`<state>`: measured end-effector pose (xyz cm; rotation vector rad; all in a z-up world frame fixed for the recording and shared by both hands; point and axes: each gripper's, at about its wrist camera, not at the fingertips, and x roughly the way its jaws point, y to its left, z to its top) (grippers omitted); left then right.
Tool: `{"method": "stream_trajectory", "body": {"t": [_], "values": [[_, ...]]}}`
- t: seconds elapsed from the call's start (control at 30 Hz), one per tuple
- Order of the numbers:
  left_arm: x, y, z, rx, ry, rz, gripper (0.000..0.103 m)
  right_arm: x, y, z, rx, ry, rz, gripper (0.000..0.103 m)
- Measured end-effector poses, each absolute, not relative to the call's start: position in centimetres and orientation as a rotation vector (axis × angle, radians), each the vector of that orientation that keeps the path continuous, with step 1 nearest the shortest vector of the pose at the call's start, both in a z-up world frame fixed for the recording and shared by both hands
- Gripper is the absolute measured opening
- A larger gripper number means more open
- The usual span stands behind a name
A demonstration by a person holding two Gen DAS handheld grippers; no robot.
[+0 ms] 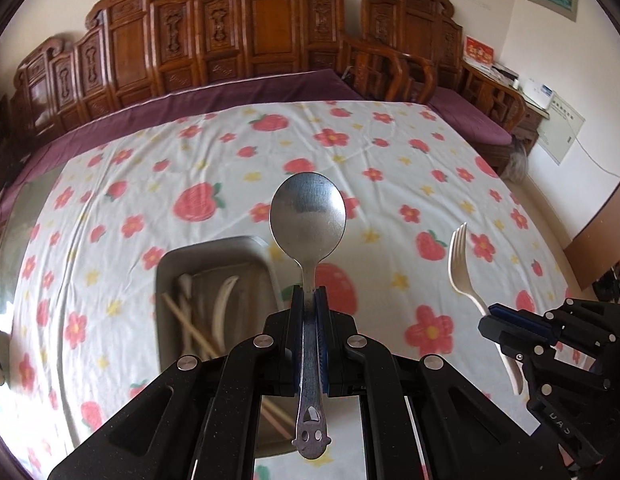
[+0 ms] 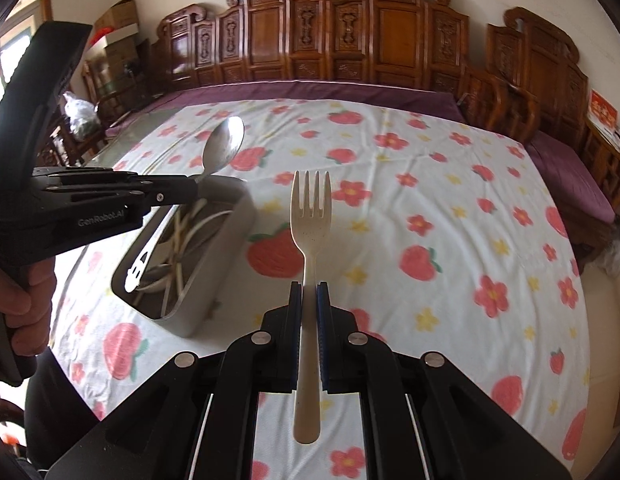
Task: Organize utensils
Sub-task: 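Carry the metal spoon over the tray and open the left tool while the right tool carries the fork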
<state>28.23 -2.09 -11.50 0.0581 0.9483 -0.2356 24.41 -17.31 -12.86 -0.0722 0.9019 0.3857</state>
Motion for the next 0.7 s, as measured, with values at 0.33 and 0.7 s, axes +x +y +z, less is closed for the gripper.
{"method": "stream_trajectory", "body": {"t": [0.33,0.7], "values": [[28.4,2.7,-13.7,0.019,0.983,-0.170,0.005,24.7,-12.8,-13.1,-0.108,0.917,0.446,0.009],[29.7,4.9,-16.6,-0.007,1.020,-0.139,0.005,25.0,-10.5,-13.2,-0.143,0.924,0.467,0.009]]}}
